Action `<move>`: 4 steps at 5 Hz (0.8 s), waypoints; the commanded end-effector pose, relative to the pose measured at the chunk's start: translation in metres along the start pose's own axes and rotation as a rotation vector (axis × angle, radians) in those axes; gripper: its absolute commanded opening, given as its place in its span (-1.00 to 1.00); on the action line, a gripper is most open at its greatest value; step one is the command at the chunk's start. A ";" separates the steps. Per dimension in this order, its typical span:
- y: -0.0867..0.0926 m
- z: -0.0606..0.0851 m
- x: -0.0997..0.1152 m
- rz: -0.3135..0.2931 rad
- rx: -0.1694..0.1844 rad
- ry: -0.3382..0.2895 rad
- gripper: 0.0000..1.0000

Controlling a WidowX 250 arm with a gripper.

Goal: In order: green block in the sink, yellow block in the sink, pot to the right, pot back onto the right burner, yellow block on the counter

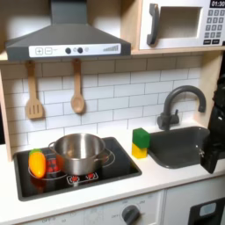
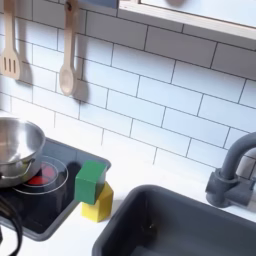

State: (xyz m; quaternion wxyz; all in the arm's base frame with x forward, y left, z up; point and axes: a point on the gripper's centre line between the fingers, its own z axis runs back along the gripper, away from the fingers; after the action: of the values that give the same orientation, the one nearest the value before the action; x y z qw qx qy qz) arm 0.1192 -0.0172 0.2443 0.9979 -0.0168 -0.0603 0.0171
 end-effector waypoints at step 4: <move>0.004 -0.019 0.016 -0.019 -0.005 0.004 1.00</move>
State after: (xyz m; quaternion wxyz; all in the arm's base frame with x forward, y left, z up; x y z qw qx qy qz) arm 0.1370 -0.0124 0.2270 0.9982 -0.0175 -0.0564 0.0071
